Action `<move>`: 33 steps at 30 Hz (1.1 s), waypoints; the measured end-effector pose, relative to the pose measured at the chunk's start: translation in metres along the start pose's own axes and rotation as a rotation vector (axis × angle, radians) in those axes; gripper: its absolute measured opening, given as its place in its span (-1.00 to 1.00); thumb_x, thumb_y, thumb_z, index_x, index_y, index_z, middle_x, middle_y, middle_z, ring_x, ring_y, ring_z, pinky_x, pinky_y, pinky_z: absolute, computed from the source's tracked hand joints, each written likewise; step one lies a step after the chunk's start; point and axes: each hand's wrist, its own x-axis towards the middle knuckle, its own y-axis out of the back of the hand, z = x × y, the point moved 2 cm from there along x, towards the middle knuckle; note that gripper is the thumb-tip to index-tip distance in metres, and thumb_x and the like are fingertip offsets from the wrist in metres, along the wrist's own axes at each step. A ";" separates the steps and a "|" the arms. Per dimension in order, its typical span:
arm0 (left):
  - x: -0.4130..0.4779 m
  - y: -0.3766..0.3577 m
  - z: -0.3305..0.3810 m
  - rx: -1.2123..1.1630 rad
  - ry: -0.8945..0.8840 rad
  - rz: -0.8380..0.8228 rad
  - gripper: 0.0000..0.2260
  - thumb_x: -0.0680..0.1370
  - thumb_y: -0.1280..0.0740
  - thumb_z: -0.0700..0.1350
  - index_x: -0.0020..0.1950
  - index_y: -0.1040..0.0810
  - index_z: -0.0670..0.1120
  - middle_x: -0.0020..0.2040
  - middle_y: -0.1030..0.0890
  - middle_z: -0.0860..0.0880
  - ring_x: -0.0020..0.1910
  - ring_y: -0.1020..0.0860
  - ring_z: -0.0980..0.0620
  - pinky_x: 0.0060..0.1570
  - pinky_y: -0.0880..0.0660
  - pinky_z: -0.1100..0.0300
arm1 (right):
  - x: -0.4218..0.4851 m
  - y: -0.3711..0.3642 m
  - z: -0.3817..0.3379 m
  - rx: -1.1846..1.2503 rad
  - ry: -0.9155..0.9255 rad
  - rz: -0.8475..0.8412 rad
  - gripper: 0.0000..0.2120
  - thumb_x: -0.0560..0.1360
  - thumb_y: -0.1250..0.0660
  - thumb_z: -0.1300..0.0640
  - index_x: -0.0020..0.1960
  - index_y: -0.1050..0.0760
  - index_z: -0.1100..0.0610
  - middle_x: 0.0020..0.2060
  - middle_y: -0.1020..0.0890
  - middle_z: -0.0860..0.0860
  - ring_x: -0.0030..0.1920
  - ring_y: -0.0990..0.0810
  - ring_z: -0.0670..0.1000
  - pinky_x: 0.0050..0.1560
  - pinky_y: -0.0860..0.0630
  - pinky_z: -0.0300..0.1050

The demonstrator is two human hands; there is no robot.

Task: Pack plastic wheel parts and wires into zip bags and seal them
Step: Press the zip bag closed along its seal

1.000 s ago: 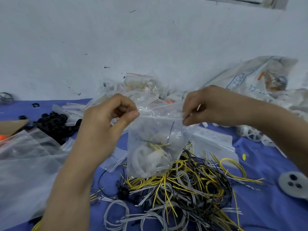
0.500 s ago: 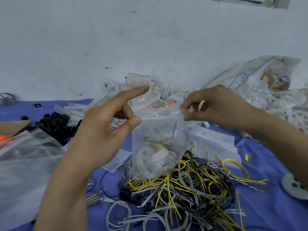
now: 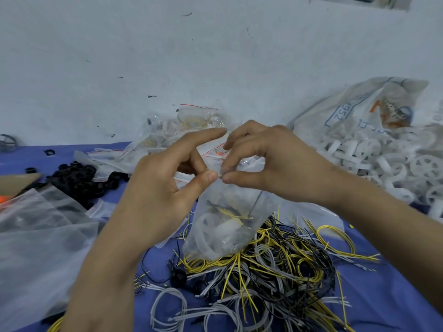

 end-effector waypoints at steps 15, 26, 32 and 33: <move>0.001 -0.003 0.003 -0.050 -0.014 -0.043 -0.46 0.44 -0.33 -0.16 0.37 -0.32 0.17 -0.19 -0.55 0.10 -0.12 -0.57 0.16 0.04 -0.38 0.51 | 0.003 0.002 -0.004 0.180 -0.075 -0.073 -0.89 0.40 -0.47 0.23 -0.22 -0.60 0.05 -0.28 -0.63 -0.11 -0.12 -0.59 -0.14 0.00 -0.42 -0.35; 0.001 -0.006 0.003 -0.043 0.010 -0.016 -0.57 0.45 -0.32 -0.14 0.26 -0.41 0.23 -0.15 -0.56 0.10 -0.12 -0.56 0.17 -0.01 -0.37 0.53 | -0.010 0.006 0.002 0.093 -0.077 -0.025 -0.89 0.42 -0.46 0.19 -0.22 -0.56 0.04 -0.25 -0.63 -0.06 -0.07 -0.55 -0.10 0.07 -0.42 -0.22; 0.003 -0.018 -0.003 0.033 0.118 -0.026 -0.98 0.42 -0.30 0.03 -0.17 -0.50 0.12 -0.27 -0.57 0.08 -0.20 -0.53 0.15 -0.20 -0.41 0.41 | -0.012 0.002 0.003 -0.003 -0.037 0.048 -0.95 0.43 -0.45 0.14 -0.19 -0.59 0.07 -0.27 -0.57 -0.16 -0.01 -0.48 -0.07 0.10 -0.40 -0.12; 0.003 -0.018 -0.004 0.083 0.108 -0.034 -0.94 0.43 -0.28 0.02 -0.22 -0.49 0.08 -0.28 -0.57 0.09 -0.20 -0.51 0.17 -0.21 -0.38 0.40 | -0.013 0.003 0.005 -0.007 -0.047 0.045 -0.95 0.43 -0.45 0.14 -0.18 -0.59 0.07 -0.26 -0.56 -0.17 0.00 -0.48 -0.07 0.11 -0.40 -0.12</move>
